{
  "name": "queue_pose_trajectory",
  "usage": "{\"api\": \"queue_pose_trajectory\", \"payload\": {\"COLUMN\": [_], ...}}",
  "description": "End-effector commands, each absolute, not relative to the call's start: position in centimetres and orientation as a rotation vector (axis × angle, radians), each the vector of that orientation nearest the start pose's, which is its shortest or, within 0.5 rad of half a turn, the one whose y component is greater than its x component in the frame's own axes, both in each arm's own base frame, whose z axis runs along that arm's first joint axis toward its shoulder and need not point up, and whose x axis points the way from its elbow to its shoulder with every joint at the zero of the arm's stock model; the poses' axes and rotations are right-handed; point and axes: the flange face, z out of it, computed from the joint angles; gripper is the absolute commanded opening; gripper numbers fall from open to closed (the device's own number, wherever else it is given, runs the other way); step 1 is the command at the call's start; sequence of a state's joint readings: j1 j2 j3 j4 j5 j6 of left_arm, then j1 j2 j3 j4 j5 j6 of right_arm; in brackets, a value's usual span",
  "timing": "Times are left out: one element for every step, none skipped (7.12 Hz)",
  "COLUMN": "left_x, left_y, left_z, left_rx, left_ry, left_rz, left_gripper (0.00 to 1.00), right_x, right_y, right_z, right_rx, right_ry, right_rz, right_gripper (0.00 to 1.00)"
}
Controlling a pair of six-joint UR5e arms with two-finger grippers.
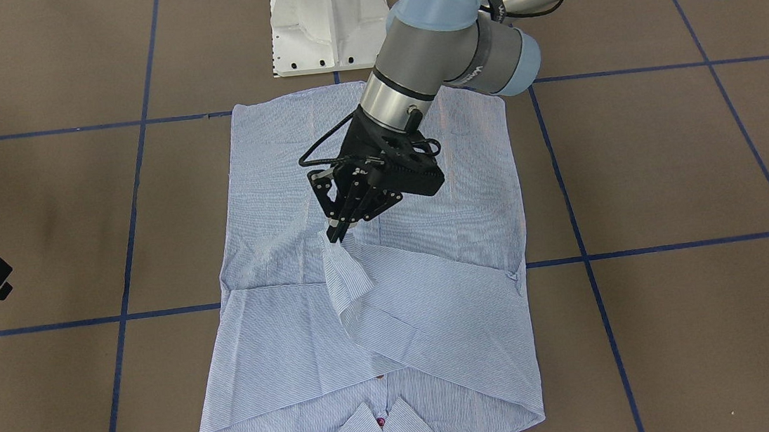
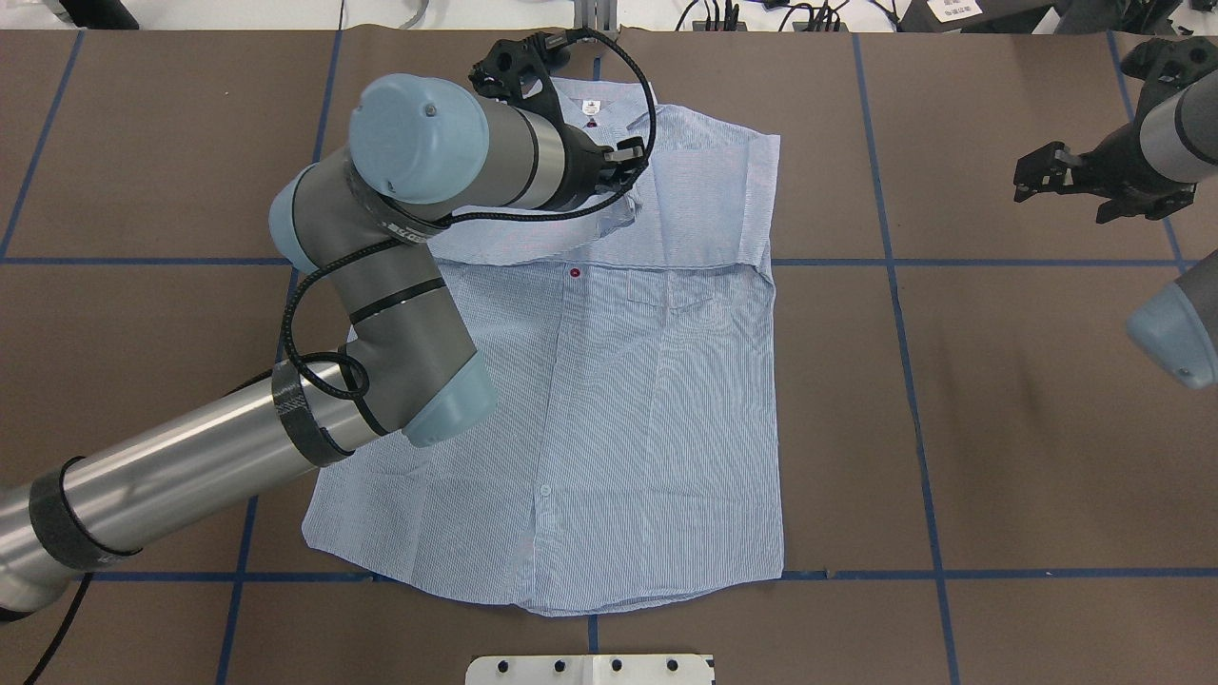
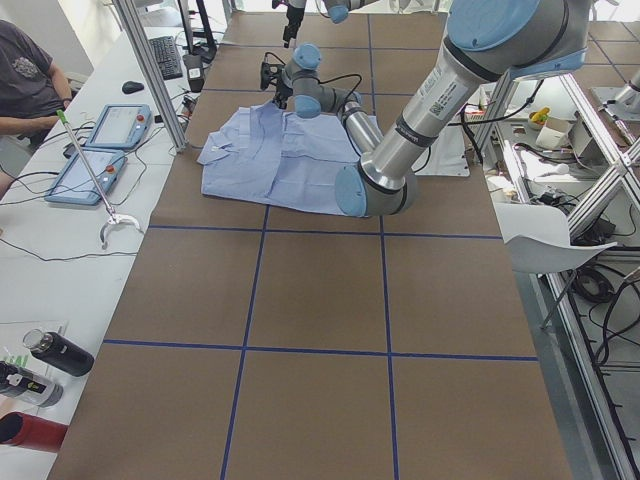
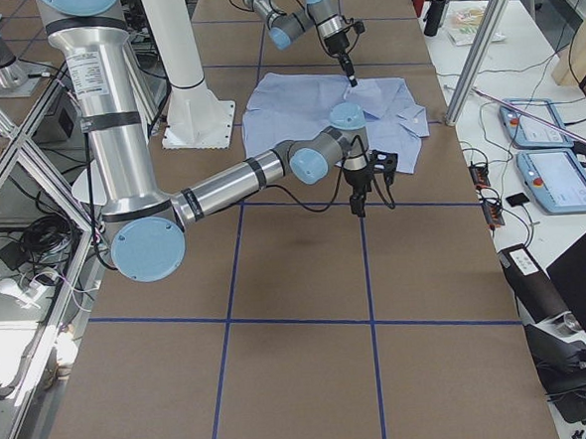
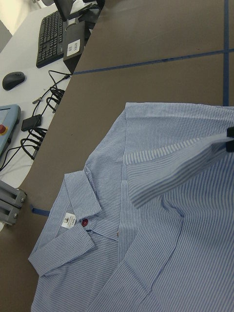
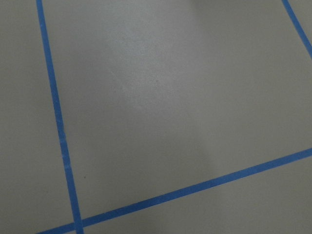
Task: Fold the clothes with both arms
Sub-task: 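Fold the grasped sleeve across the shirt body with the left gripper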
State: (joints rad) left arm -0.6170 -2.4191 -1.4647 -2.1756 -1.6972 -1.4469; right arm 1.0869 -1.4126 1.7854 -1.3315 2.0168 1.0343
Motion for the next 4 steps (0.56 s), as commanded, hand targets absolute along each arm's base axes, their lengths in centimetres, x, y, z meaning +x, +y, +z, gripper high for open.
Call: {"api": "queue_pose_trajectory", "payload": {"left_x": [55.0,55.3,55.2,54.9], "left_y": [-50.6,-50.9,-50.8,-50.6], "left_z": [10.7,9.3,7.8,6.7], "left_rx": [0.407,0.414,0.4,0.391], "left_ry": [1.275,1.282,1.306,1.329], "left_rz": [-0.349,-0.359,-0.378,-0.39], "left_gripper": [0.68,0.89,0.91,0.95], "right_x": [-18.2,-18.2,-18.1,-18.0], "right_y": [-54.2,-54.1,-53.9,-53.4], "right_z": [45.7,45.4,44.8,43.7], "right_rx": [0.143,0.144,0.152,0.16], "right_ry": [-0.727,-0.732,-0.743,-0.76], "right_rz": [0.393,0.39,0.387,0.391], "right_gripper": [0.99,0.99,1.0,1.0]}}
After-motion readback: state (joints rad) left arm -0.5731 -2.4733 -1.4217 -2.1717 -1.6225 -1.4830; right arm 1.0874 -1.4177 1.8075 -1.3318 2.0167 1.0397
